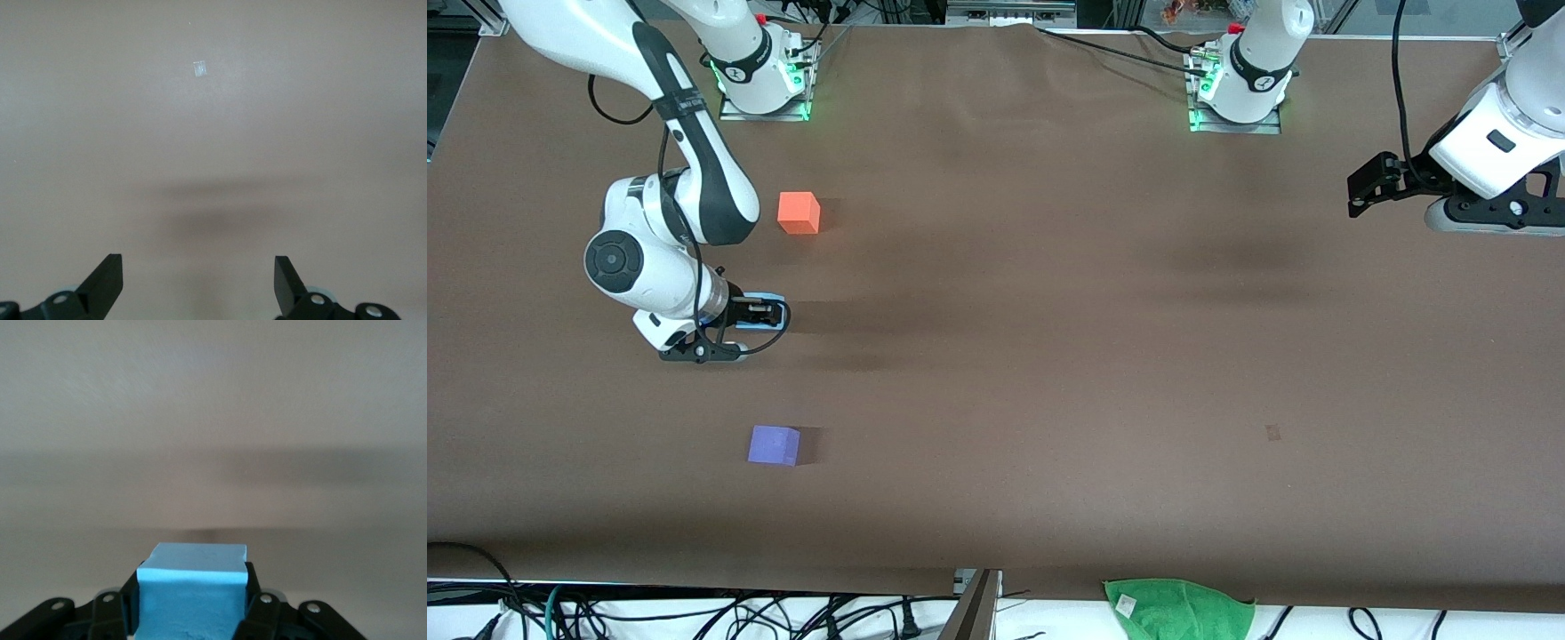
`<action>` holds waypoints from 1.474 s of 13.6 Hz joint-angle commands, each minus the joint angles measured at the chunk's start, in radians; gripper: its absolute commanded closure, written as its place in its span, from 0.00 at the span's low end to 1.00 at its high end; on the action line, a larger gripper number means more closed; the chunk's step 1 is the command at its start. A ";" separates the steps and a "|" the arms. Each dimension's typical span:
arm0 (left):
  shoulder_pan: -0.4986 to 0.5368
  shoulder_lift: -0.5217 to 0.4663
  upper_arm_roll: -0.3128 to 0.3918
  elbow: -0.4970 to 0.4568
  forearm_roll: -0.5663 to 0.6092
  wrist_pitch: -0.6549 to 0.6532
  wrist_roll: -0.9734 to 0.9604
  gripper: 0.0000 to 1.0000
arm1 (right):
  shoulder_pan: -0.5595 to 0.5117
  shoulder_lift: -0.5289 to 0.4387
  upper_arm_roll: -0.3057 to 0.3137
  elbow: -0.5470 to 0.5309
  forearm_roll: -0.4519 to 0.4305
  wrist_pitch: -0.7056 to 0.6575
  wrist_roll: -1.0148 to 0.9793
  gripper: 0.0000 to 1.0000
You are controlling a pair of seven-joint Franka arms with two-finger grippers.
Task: Place blue block between orange and purple blocks
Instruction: 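Carry the cube with the right gripper between the orange and purple cubes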
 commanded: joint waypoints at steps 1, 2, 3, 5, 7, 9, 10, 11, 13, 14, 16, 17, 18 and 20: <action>0.003 0.007 -0.003 0.024 -0.003 -0.029 0.020 0.00 | 0.004 -0.014 0.011 -0.130 0.031 0.167 0.008 1.00; 0.003 0.005 -0.003 0.024 -0.003 -0.029 0.020 0.00 | 0.004 -0.003 0.014 -0.129 0.036 0.175 0.014 1.00; 0.003 0.005 -0.003 0.024 -0.003 -0.029 0.019 0.00 | 0.011 -0.001 0.019 -0.127 0.053 0.184 0.023 1.00; 0.002 0.005 -0.005 0.024 -0.003 -0.029 0.018 0.00 | 0.027 0.006 0.020 -0.124 0.056 0.196 0.044 1.00; 0.002 0.005 -0.005 0.024 -0.003 -0.029 0.020 0.00 | 0.028 0.012 0.020 -0.121 0.054 0.213 0.045 1.00; 0.002 0.005 -0.005 0.024 -0.003 -0.029 0.020 0.00 | 0.030 0.026 0.022 -0.121 0.054 0.241 0.043 1.00; 0.002 0.005 -0.005 0.024 -0.001 -0.029 0.020 0.00 | 0.031 0.028 0.020 -0.121 0.054 0.244 0.038 1.00; 0.000 0.005 -0.005 0.024 -0.001 -0.029 0.020 0.00 | 0.031 0.031 0.020 -0.120 0.054 0.244 0.031 1.00; 0.002 0.005 -0.005 0.024 -0.001 -0.029 0.020 0.00 | 0.033 0.031 0.020 -0.103 0.053 0.236 0.023 0.80; 0.002 0.007 -0.005 0.024 -0.001 -0.029 0.020 0.00 | 0.033 0.029 0.020 -0.091 0.050 0.232 0.015 0.26; 0.002 0.005 -0.003 0.024 -0.001 -0.029 0.020 0.00 | 0.033 0.026 0.020 -0.077 0.048 0.201 0.003 0.00; 0.002 0.007 -0.003 0.024 -0.001 -0.030 0.020 0.00 | 0.028 0.023 0.019 -0.075 0.050 0.192 -0.001 0.00; 0.002 0.005 -0.003 0.024 -0.001 -0.030 0.020 0.00 | 0.018 0.025 0.011 -0.075 0.051 0.192 -0.020 0.00; 0.002 0.007 -0.005 0.024 -0.001 -0.034 0.020 0.00 | -0.007 0.016 0.010 -0.048 0.051 0.173 -0.055 0.00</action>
